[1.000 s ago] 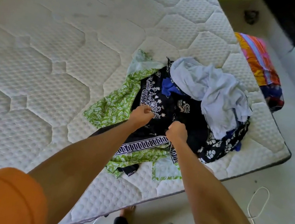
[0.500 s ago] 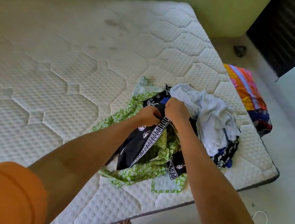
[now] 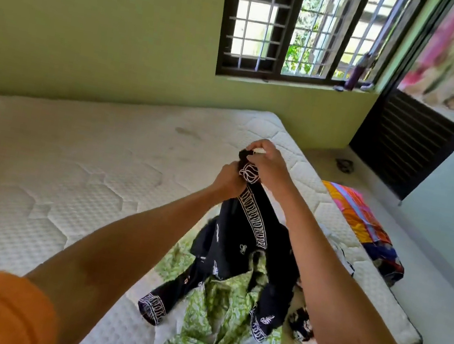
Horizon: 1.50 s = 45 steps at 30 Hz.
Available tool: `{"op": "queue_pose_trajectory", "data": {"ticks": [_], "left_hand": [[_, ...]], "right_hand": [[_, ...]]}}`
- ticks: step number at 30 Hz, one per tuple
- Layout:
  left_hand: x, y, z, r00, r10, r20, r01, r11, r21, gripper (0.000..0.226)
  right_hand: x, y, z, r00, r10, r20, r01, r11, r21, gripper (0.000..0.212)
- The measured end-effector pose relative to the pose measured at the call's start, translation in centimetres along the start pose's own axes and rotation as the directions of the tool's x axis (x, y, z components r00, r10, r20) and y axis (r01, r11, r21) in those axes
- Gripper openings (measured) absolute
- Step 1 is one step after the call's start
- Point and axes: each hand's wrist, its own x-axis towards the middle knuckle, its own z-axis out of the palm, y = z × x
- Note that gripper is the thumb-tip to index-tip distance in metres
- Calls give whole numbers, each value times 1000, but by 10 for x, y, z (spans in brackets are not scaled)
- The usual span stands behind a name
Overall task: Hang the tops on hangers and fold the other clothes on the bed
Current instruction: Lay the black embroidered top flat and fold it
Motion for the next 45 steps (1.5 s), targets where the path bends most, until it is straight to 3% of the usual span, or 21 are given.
{"op": "queue_pose_trajectory", "data": {"ticks": [2,5,7,9,12,15,17,19,21,23,25,27,29,31,34,36,38,39,41,42,45], "left_hand": [[-2,15,-31,996,66,-61,-71,994,-86,24],[-8,44,-77,991,77,-106,-114,909,-402,17],[-17,64,-106,992,92,-82,-122,814,-568,21],[-31,78,-129,990,117,-85,-144,771,-620,21],[-49,90,-163,984,85,-157,-170,719,-674,20],[-73,82,-198,972,183,-148,-227,893,-388,39],[-94,69,-215,976,216,25,-205,951,-233,65],[-111,55,-226,975,166,146,-141,976,-165,70],[-127,43,-240,984,109,141,-93,989,-114,57],[-137,31,-258,997,57,41,-50,984,-171,49],[-146,24,-280,999,-24,-46,7,945,-327,46],[-162,25,-308,995,-48,-84,0,873,-488,38],[-185,29,-341,996,-34,-81,-19,819,-574,35],[-206,33,-372,998,-26,-50,-15,745,-667,52],[-243,22,-414,981,-142,-135,10,725,-689,50],[-263,17,-429,969,-184,-166,44,789,-613,38],[-283,6,-443,946,-194,-258,146,970,-197,42],[-293,-1,-453,931,-190,-313,224,972,77,54],[-306,-16,-471,902,-190,-387,366,812,454,72],[-314,-25,-483,879,-167,-446,399,769,499,66],[-332,-35,-510,770,-239,-591,412,894,175,43]], "right_hand": [[-4,-11,-10,1000,19,11,-19,999,-33,23],[-16,-20,-16,989,125,83,-106,974,-202,42],[-22,-30,-8,979,172,113,-113,908,-403,38],[-22,-46,6,988,146,42,-115,902,-416,28],[-19,-86,25,990,71,-120,-86,989,-120,33],[-21,-129,47,991,27,-134,-5,986,166,26],[-25,-157,61,998,22,-51,2,907,420,23],[-33,-180,72,995,-16,103,-52,780,623,29],[-42,-201,84,976,-55,210,-119,673,730,37],[-47,-218,96,981,-73,181,-99,615,782,34],[-45,-231,105,994,-38,99,-50,651,757,24],[-43,-240,112,998,-11,65,-33,771,636,20],[-45,-250,126,988,-34,151,-41,881,471,20],[-51,-264,142,967,-85,242,11,956,292,17],[-60,-288,182,959,-194,208,144,962,234,14],[-64,-298,199,968,-235,93,207,948,242,13],[-73,-309,217,971,-236,47,212,930,301,14],[-79,-317,226,973,-226,48,194,913,359,22],[-83,-329,234,977,-212,12,187,886,425,33],[-86,-334,237,970,-243,-14,230,896,379,29],[-96,-341,252,925,-379,35,379,925,18,20]]}}
